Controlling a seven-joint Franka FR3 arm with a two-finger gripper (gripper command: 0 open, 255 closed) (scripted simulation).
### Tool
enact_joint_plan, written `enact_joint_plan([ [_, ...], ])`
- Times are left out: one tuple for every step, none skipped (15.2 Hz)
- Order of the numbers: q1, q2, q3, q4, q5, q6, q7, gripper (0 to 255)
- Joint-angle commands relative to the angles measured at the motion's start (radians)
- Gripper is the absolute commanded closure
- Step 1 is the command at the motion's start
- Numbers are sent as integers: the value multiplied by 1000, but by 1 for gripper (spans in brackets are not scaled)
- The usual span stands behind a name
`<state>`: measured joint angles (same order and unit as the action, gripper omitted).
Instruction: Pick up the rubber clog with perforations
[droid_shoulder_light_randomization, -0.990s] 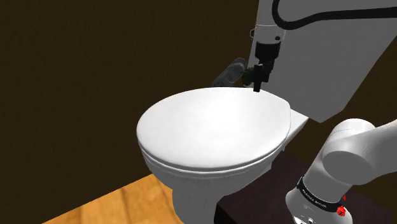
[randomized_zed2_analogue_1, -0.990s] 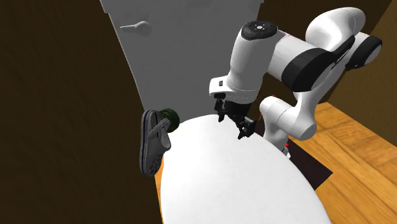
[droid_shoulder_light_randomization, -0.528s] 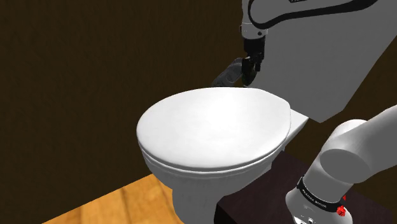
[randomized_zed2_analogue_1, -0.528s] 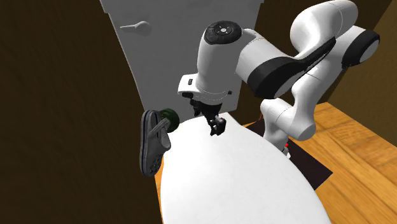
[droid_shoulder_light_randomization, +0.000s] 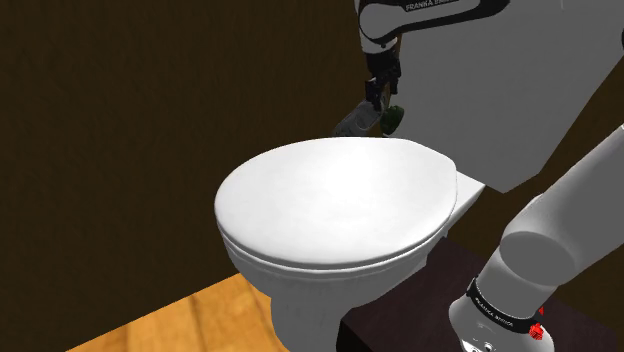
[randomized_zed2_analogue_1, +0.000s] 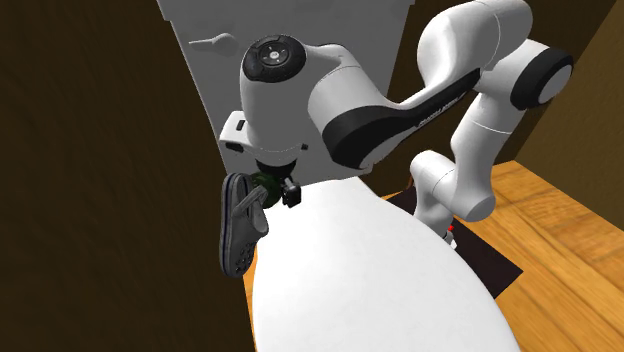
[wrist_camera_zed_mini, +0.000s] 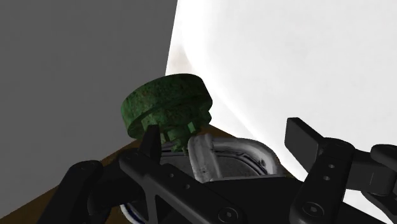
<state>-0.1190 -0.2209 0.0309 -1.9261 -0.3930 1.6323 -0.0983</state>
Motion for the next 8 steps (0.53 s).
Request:
enact_joint_plan([
  [-11,76,1,87,-41,-15,4,0],
  [-14,103,0,120,-56,-22,5,0],
  [-14,102,-1,105,-57,-10,10,0],
  [-14,101,-1,91,-57,3,15,0],
  [-14,100,-2,77,-58,15,20,0],
  [-14,99,-2,63,-58,27,24,0],
  [-15,99,-3,50,-59,39,29,0],
  [-15,99,-4,37,-60,51,34,0],
])
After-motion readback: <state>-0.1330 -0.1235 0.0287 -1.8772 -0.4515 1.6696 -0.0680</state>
